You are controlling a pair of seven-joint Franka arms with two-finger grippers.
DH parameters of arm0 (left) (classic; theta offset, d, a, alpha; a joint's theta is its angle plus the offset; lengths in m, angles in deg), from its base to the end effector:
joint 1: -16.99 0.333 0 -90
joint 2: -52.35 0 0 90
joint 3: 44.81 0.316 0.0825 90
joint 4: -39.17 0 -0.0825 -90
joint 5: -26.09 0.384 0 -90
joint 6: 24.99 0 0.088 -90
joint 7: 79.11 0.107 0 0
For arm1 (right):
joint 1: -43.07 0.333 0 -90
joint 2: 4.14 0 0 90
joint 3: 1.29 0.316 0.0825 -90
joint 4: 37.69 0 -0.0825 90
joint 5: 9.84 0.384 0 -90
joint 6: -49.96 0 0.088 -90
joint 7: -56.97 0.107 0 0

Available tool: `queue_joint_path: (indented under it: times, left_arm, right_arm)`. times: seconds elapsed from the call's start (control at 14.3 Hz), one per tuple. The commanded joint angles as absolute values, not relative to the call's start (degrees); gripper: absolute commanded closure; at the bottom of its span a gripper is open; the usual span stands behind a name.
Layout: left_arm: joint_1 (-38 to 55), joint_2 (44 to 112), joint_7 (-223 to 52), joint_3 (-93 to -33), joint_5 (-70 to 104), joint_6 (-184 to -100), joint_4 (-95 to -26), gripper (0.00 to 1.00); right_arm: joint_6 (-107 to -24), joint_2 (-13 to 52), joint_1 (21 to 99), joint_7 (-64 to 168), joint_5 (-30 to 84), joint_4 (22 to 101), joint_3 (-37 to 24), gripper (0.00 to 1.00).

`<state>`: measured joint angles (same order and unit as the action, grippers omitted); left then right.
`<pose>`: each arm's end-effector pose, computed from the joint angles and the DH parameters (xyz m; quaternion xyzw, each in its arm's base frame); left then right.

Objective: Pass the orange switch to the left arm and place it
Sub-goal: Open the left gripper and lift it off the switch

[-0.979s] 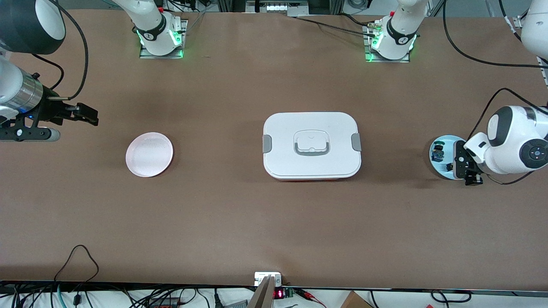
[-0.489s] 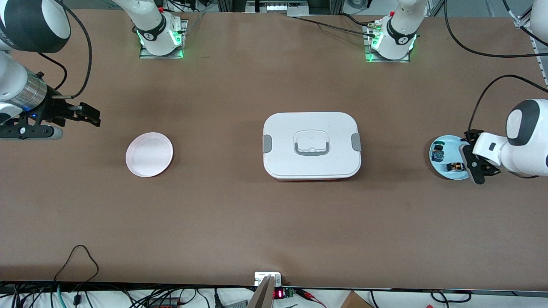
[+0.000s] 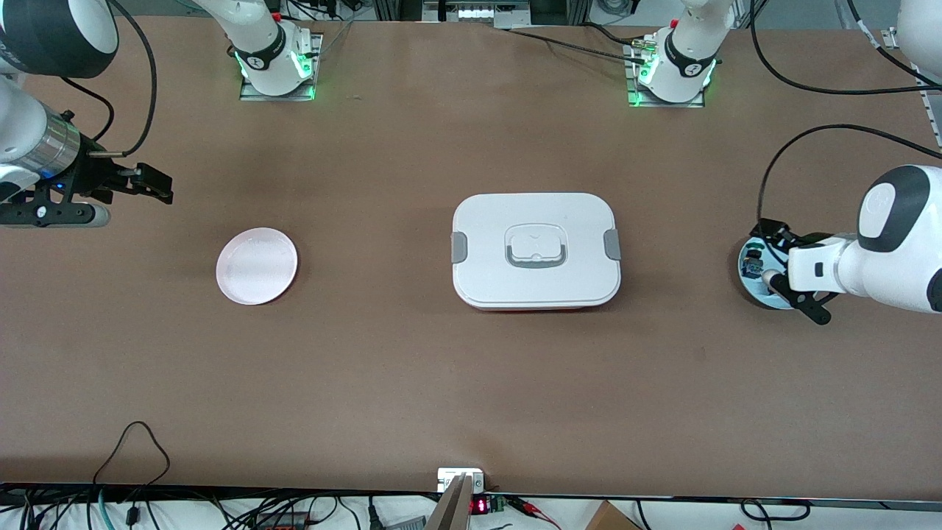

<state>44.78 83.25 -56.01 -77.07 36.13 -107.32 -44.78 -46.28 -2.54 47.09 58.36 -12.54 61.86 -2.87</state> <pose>0.6319 0.0266 0.3766 0.9386 -0.2421 -0.2273 0.0936 0.5622 0.0196 0.5392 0.9987 0.0127 -0.0420 0.0251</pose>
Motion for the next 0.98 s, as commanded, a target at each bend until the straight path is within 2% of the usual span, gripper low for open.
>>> queue_joint_path:
  times: [0.0,0.28,0.42,0.49,0.7,0.77,0.84,0.91]
  left_arm:
    - [40.73,83.55,-69.93,-76.8,32.51,-99.54,-37.23,0.0]
    - [35.02,82.33,-72.08,-75.84,32.59,-99.87,-28.96,0.0]
    - [29.51,78.57,-72.42,-66.04,32.24,-105.54,-29.99,0.0]
    - [26.86,75.76,-72.51,-62.16,31.11,-108.98,-32.7,0.0]
    - [19.66,63.3,-83.44,-54.24,29.96,-110.67,-43.76,0.0]
    - [17.89,58.81,-86.54,-51.95,29.96,-113.81,-47.89,0.0]
    - [17.43,53.81,-84.57,-49.75,29.87,-121.42,-54.46,0.0]
    - [17.17,51.84,-79.94,-48.51,29.87,-125.41,-58.26,0.0]
  right_arm:
    - [-45.4,-3.26,46.5,57.32,-12.3,60.58,-2.79,0.0]
    - [-44.88,-3.08,46.67,56.71,-12.12,59.52,-2.7,0.0]
    - [-43.39,-3.08,46.67,56.27,-12.21,59.08,-2.7,0.0]
    - [-42.42,-3.08,46.41,54.09,-12.21,59.08,-2.96,0.0]
    - [-41.18,-3.17,46.41,50.81,-12.13,58.47,-3.4,0.0]
    - [-41.62,-3.0,46.41,50.82,-12.04,58.12,-3.4,0.0]
    - [-41.71,-2.73,46.32,50.82,-12.04,58.03,-3.4,0.0]
    - [-41.71,-2.65,46.23,50.82,-12.04,58.03,-3.49,0.0]
